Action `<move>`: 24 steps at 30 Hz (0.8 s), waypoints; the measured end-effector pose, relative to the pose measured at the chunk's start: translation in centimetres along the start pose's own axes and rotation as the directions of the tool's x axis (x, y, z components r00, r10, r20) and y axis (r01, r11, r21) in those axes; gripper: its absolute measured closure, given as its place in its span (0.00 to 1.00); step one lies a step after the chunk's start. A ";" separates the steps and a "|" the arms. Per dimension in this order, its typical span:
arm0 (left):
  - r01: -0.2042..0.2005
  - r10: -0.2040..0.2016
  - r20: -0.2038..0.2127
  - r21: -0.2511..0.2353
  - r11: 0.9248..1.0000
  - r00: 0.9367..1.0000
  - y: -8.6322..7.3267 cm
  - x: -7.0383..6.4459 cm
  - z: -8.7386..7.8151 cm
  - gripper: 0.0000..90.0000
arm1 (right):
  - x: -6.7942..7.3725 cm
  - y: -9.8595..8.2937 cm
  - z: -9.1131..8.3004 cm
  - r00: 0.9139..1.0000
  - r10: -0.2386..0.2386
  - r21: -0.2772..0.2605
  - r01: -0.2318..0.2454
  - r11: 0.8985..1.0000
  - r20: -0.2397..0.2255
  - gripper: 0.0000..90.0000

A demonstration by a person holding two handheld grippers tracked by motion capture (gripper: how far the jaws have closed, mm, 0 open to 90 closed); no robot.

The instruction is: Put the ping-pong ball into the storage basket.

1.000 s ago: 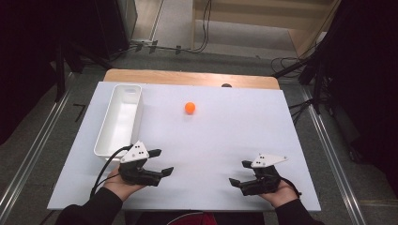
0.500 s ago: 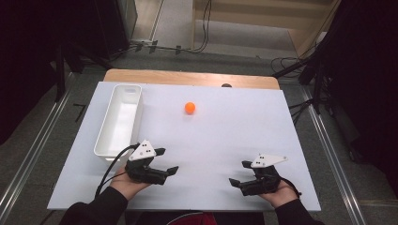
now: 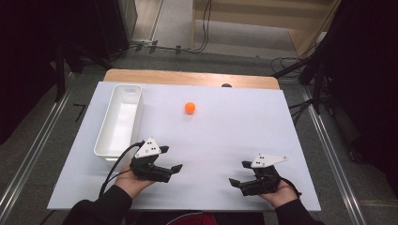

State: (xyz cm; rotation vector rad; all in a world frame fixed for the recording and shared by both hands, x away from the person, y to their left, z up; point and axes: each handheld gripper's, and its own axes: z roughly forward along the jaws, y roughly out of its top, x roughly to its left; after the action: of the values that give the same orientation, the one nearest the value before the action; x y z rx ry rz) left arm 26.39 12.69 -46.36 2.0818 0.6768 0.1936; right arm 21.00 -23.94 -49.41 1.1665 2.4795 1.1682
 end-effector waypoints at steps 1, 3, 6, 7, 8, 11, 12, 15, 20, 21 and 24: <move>-0.001 0.001 -0.001 -0.005 1.000 1.000 0.1 0.0 0.1 0.19 | 0.0 0.0 0.0 1.000 0.002 0.000 -0.002 1.000 0.001 0.16; -0.003 0.003 -0.007 -0.009 1.000 1.000 0.2 0.0 0.2 0.19 | 0.0 0.0 0.0 1.000 0.003 -0.001 -0.003 1.000 0.002 0.16; -0.003 0.003 -0.024 -0.005 1.000 1.000 0.3 0.0 0.5 0.14 | 0.0 0.0 0.0 1.000 0.004 -0.001 -0.004 1.000 0.001 0.16; 0.000 0.000 -0.022 -0.002 1.000 1.000 0.4 0.1 0.5 0.14 | 0.0 0.0 0.0 1.000 0.003 0.000 -0.003 1.000 0.001 0.16; 0.020 -0.021 -0.025 -0.004 1.000 0.999 0.5 0.1 0.7 0.11 | 0.0 0.0 0.0 1.000 0.009 -0.002 -0.009 1.000 0.001 0.16; 0.038 -0.038 -0.025 -0.009 0.999 0.999 0.6 0.2 0.8 0.00 | 0.0 0.0 0.0 1.000 0.009 -0.002 -0.009 1.000 0.000 0.16; 0.033 -0.033 -0.024 -0.015 0.999 0.999 0.7 0.2 0.9 0.00 | 0.0 0.0 0.0 1.000 0.004 -0.001 -0.004 1.000 0.000 0.16; 0.019 -0.020 -0.038 -0.018 1.000 0.999 1.0 0.2 1.0 0.00 | 0.0 0.0 0.0 1.000 0.009 -0.004 -0.009 1.000 -0.004 0.16; 0.029 -0.030 -0.049 -0.024 0.999 0.998 1.3 0.3 1.5 0.00 | 0.0 0.0 -0.1 1.000 0.007 -0.004 -0.007 1.000 -0.003 0.16; 0.027 -0.028 -0.046 -0.021 0.999 0.999 1.3 0.4 1.5 0.00 | 0.0 0.0 -0.1 1.000 0.005 -0.005 -0.005 1.000 -0.003 0.16; 0.030 -0.031 -0.053 -0.024 0.999 0.998 1.5 0.5 1.7 0.00 | 0.0 0.0 -0.1 1.000 0.005 -0.005 -0.005 1.000 -0.001 0.16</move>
State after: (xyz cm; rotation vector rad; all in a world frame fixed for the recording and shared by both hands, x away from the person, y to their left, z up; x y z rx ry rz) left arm 28.08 11.08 -46.19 2.0493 0.7346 0.2393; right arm 20.99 -24.03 -49.36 1.1720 2.4741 1.1767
